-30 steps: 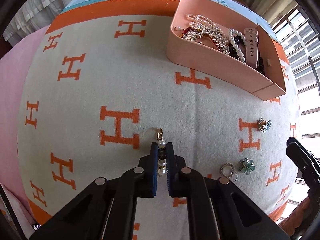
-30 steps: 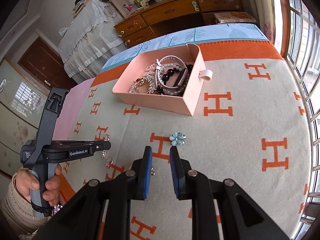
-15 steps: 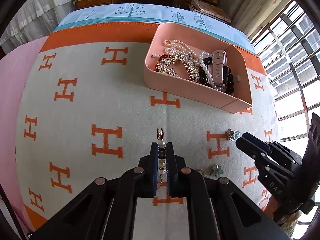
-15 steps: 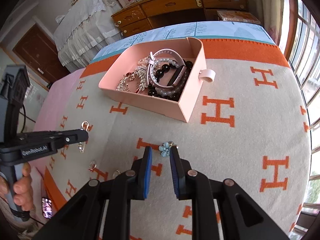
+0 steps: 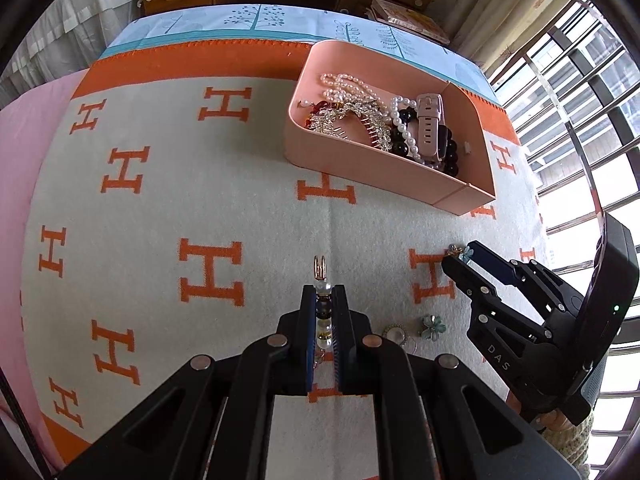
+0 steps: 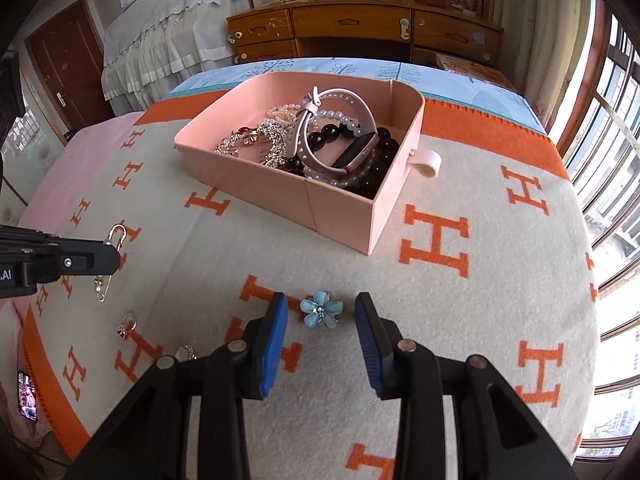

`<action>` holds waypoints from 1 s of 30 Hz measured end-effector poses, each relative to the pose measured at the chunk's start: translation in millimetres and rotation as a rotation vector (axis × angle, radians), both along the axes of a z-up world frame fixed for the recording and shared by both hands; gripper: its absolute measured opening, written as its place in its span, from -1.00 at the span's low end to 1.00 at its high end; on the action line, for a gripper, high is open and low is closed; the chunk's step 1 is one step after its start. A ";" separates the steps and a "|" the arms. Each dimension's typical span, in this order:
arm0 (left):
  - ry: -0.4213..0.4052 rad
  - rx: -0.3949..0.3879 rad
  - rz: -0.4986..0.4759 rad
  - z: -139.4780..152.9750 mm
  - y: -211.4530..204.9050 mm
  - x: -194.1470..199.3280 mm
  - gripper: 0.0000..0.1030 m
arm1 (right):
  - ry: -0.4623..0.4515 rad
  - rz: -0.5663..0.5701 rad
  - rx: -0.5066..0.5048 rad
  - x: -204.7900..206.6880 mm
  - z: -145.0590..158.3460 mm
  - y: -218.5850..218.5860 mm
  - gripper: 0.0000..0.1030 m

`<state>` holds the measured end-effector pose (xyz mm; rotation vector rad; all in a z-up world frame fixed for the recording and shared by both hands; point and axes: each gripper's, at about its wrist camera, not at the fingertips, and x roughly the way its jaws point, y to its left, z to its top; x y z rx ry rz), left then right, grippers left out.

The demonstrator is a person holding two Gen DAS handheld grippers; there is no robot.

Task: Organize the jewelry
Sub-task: 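Lift the brooch pin with the left tool while the right tool grasps the blue flower earring, then carry the brooch pin and flower earring into the pink box and open both tools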

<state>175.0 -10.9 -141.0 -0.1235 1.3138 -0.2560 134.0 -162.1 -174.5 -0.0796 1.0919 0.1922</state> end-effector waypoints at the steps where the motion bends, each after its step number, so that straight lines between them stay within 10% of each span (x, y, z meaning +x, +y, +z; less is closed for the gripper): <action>1: -0.003 -0.001 -0.001 0.6 1.3 -0.2 -0.90 | -0.007 -0.004 -0.038 -1.0 -0.3 2.4 -0.58; 7: -0.039 -0.002 -0.015 16.5 8.0 3.8 -0.90 | 0.035 -0.020 0.026 1.8 15.8 -1.0 -0.62; 19: -0.287 0.024 -0.061 110.6 -8.8 63.4 -0.90 | -0.181 0.008 0.183 57.9 159.9 15.3 -0.61; 30: -0.207 0.082 -0.123 44.4 -38.2 127.7 -0.88 | 0.014 -0.116 0.264 145.7 85.5 1.3 -0.60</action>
